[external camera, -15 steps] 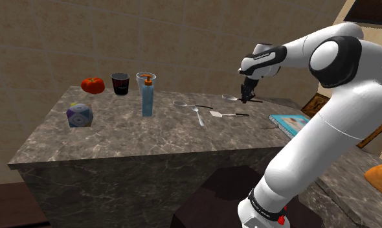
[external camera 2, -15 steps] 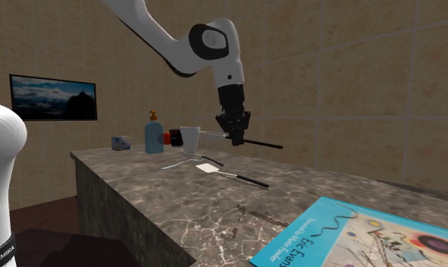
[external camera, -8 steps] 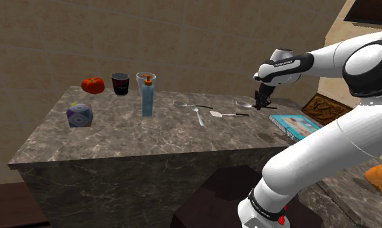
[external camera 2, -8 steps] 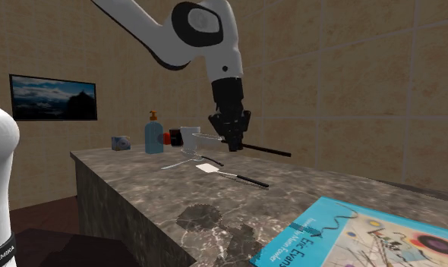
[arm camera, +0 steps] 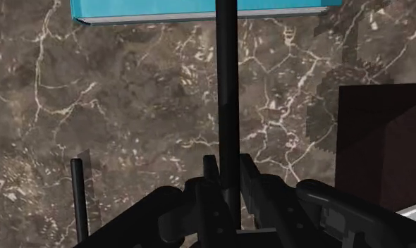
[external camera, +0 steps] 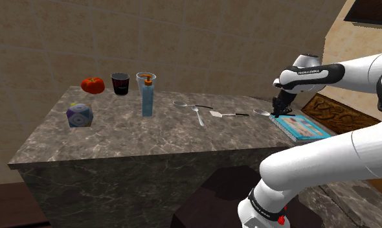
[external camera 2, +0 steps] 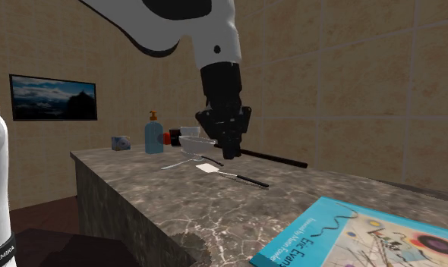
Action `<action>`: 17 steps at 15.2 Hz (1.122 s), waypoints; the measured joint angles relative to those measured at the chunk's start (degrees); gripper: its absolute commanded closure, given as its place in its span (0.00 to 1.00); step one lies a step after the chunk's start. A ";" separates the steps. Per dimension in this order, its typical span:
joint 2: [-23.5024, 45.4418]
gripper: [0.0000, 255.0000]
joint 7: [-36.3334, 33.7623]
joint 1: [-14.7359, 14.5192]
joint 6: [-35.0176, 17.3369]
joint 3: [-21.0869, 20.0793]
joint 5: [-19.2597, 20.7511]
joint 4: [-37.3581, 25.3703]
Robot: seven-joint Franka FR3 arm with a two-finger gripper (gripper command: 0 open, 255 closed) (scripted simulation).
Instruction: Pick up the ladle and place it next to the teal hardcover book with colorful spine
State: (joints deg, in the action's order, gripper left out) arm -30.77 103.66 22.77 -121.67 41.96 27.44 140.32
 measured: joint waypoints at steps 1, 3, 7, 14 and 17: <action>-1.67 1.00 0.66 1.27 0.49 0.12 1.01 1.00; -2.98 1.00 2.87 2.84 0.69 1.67 2.26 1.45; -7.53 1.00 7.31 7.26 2.43 3.80 5.37 3.02; -11.43 1.00 16.70 12.55 4.64 9.75 9.32 1.63; -12.53 1.00 20.73 14.28 5.57 12.38 10.66 0.29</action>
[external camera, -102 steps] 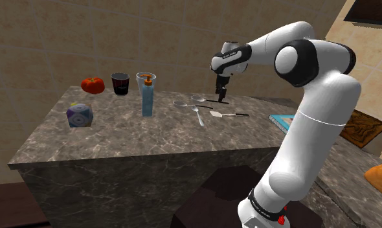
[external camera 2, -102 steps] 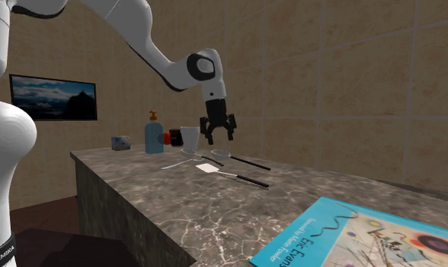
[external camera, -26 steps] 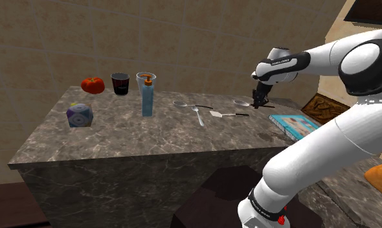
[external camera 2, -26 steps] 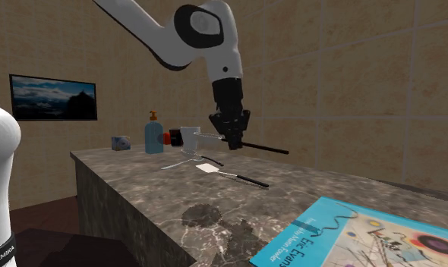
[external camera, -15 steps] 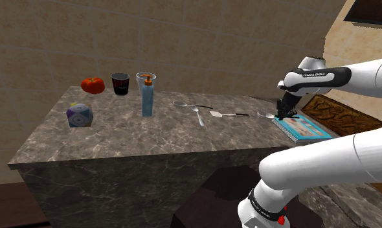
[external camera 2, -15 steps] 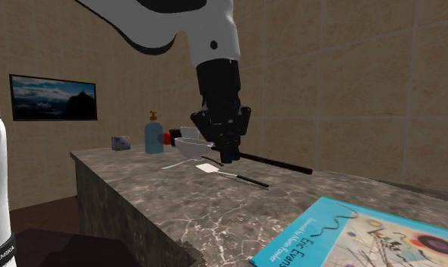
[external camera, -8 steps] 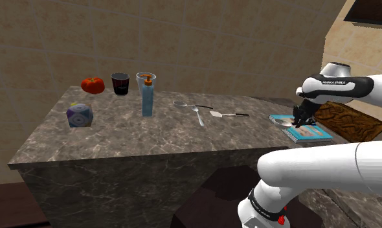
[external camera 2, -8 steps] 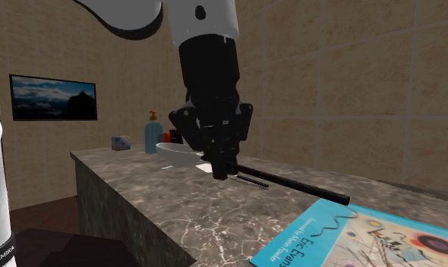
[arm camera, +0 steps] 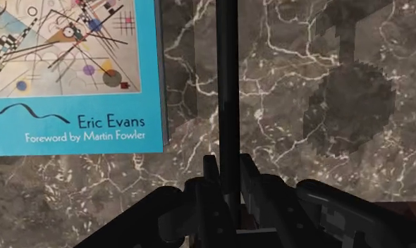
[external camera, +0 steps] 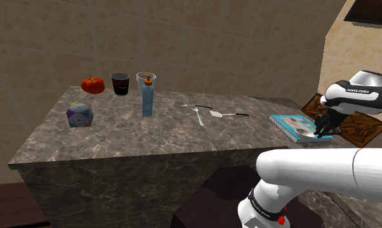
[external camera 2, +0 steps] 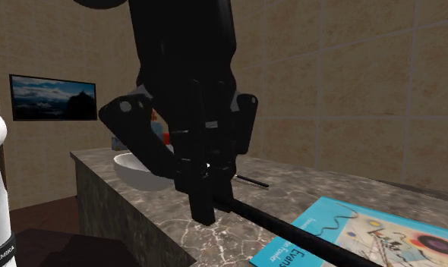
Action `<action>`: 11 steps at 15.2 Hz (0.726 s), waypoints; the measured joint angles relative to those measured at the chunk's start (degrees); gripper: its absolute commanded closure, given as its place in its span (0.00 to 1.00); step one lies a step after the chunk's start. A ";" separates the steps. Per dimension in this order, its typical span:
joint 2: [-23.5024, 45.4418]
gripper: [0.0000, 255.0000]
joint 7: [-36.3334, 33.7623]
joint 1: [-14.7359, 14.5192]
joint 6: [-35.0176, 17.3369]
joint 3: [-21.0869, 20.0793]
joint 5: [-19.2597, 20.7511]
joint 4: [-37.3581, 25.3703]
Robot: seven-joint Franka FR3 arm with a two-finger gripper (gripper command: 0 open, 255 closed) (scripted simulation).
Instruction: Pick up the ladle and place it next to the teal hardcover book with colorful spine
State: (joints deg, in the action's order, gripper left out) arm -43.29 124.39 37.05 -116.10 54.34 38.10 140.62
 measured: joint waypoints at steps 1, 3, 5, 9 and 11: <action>-0.53 1.00 1.26 0.67 0.50 0.60 0.40 -0.41; -0.75 1.00 4.08 1.27 0.78 2.87 1.23 -1.77; -0.91 1.00 7.13 1.67 1.38 5.20 1.87 -3.69; -1.41 1.00 12.64 2.40 2.20 9.53 3.20 -6.90; -1.10 1.00 15.48 1.66 2.49 12.40 3.58 -9.43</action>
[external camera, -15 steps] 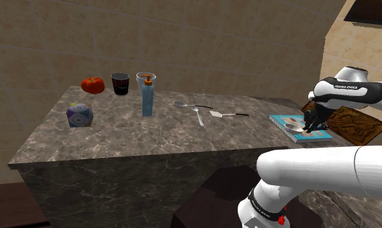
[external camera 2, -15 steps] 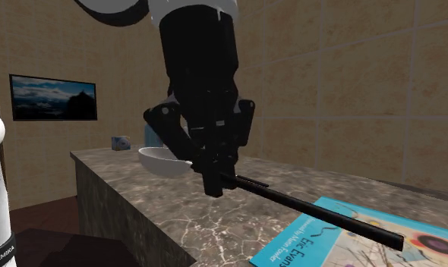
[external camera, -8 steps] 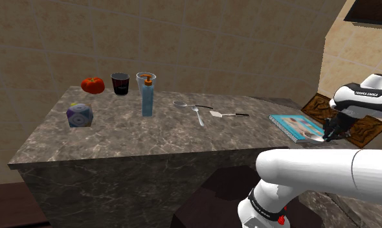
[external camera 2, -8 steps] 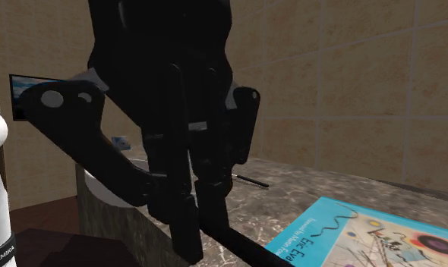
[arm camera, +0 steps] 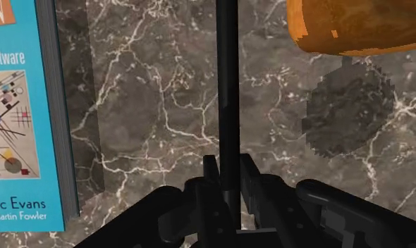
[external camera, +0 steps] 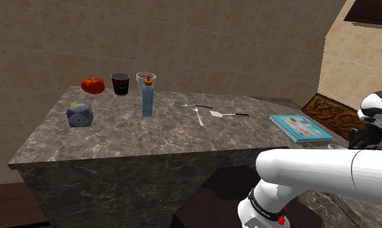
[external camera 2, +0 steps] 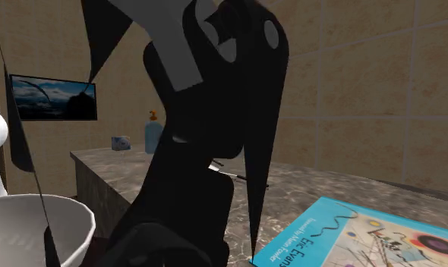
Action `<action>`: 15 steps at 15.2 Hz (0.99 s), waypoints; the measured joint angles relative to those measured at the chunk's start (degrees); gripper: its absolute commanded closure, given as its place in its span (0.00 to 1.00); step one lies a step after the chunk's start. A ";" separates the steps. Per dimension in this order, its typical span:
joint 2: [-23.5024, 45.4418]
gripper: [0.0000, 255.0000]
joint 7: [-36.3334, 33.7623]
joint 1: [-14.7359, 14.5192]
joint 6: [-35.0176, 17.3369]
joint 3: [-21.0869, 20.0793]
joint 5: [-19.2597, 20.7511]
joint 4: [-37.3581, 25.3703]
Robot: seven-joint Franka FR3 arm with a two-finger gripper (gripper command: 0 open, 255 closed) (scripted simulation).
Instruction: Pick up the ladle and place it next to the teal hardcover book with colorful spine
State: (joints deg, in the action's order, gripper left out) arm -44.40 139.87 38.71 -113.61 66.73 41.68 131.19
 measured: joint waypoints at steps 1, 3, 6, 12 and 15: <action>0.20 1.00 1.45 -0.59 0.05 1.65 0.22 -1.39; 0.22 1.00 2.54 -0.91 -0.29 3.20 0.65 -1.99; 0.37 1.00 2.63 -1.39 -2.09 5.16 1.66 -1.05; 0.83 1.00 1.99 -2.63 -6.17 9.12 3.83 1.32; 1.17 1.00 1.57 -3.56 -8.19 11.30 4.92 2.28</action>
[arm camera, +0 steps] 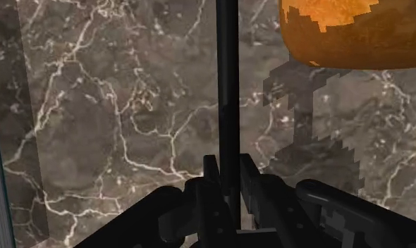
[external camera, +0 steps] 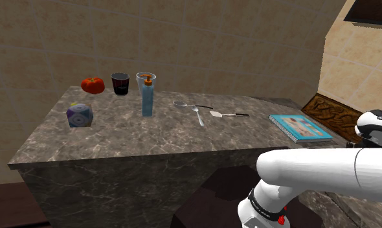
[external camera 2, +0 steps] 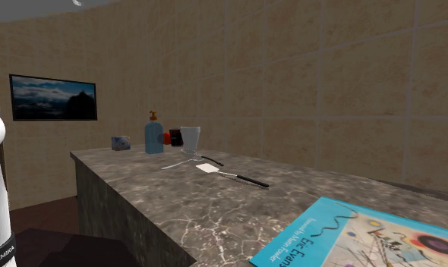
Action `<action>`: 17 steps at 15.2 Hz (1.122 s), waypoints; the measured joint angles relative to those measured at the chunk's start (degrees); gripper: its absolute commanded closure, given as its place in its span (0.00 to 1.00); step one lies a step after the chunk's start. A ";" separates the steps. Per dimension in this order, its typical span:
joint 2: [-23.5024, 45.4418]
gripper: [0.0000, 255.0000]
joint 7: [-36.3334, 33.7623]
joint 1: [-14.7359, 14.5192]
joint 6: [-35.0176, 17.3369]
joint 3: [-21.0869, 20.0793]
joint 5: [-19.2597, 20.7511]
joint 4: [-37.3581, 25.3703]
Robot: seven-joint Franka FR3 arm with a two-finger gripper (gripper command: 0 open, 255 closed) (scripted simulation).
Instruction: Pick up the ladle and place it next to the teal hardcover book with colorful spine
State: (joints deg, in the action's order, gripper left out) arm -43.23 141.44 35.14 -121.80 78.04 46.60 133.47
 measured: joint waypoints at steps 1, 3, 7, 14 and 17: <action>0.11 1.00 -0.24 -0.28 -0.84 0.79 0.48 0.52; 0.38 1.00 -0.58 -1.11 -2.13 2.28 1.18 1.00; 0.73 1.00 -1.06 -2.43 -4.19 4.83 2.41 1.72; 0.76 0.00 -1.11 -2.55 -4.40 5.08 2.54 1.80; 0.76 0.00 -1.11 -2.55 -4.40 5.08 2.54 1.80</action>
State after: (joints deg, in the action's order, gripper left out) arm -42.47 140.32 32.59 -126.20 83.11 49.15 135.27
